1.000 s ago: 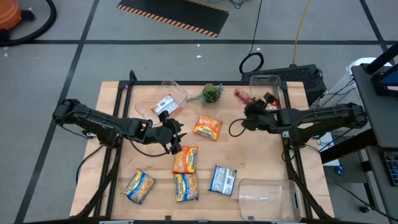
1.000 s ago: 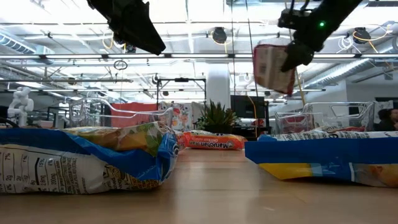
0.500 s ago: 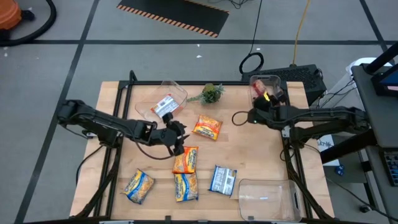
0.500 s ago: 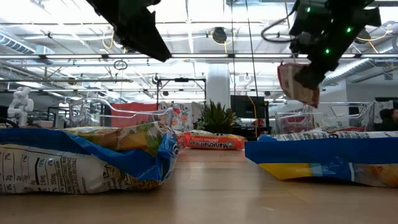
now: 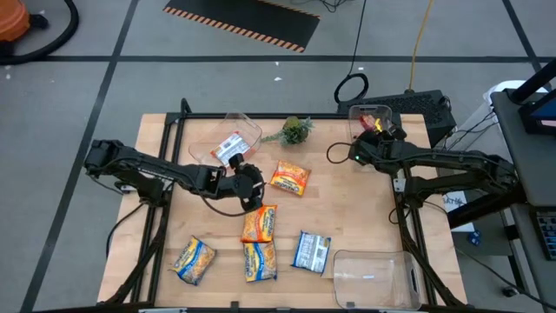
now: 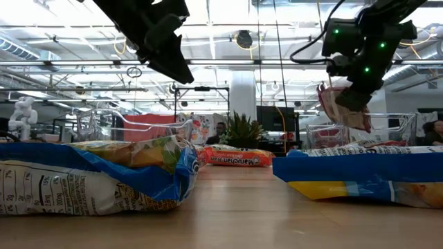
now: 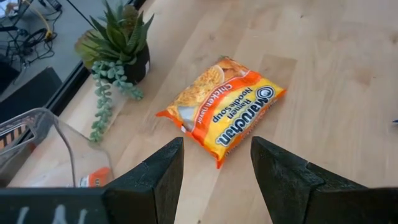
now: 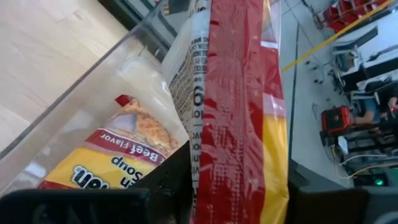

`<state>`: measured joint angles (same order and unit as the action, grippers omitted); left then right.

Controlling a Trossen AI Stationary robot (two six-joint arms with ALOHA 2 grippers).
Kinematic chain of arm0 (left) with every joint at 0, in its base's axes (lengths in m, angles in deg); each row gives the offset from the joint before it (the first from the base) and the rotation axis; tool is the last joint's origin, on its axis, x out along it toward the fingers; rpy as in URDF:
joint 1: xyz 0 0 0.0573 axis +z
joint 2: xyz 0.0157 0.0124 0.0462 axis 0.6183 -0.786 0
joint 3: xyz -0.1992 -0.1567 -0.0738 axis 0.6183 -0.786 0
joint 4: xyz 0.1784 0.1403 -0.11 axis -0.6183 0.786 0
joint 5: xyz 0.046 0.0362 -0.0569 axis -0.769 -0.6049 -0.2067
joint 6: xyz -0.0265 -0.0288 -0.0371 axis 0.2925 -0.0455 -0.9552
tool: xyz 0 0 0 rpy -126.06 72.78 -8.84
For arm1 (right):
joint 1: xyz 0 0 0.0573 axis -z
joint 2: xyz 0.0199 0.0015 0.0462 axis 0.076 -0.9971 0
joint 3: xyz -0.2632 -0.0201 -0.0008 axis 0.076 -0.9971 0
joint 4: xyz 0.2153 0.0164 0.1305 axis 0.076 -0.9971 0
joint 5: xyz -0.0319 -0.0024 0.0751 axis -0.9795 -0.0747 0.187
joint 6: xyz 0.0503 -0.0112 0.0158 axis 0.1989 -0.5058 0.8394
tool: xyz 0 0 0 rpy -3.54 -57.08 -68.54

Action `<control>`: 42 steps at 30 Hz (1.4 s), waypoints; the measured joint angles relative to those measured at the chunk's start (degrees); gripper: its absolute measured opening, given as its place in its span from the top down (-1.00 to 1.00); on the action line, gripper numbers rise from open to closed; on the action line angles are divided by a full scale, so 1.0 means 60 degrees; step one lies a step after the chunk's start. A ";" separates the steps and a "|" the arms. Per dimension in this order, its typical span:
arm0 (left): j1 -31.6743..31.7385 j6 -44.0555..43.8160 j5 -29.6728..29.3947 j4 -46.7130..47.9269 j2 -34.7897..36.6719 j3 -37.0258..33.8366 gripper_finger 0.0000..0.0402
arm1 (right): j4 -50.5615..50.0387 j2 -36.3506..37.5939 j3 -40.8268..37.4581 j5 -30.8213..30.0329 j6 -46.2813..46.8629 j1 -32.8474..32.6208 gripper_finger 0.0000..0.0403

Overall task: Sort Maruchan noodles
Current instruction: Put the red noodle pack into the top right transparent bin

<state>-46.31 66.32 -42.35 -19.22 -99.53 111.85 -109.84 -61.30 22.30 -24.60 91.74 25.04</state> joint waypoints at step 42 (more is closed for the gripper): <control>-0.0304 -0.0673 0.0750 0.0028 0.0004 0.0001 0.04 | 0.0691 0.2638 0.0226 0.3694 0.0136 -0.0164 -0.26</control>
<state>-48.13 62.28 -37.85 -19.06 -99.50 111.86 -105.69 -45.48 23.66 -2.43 92.56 24.06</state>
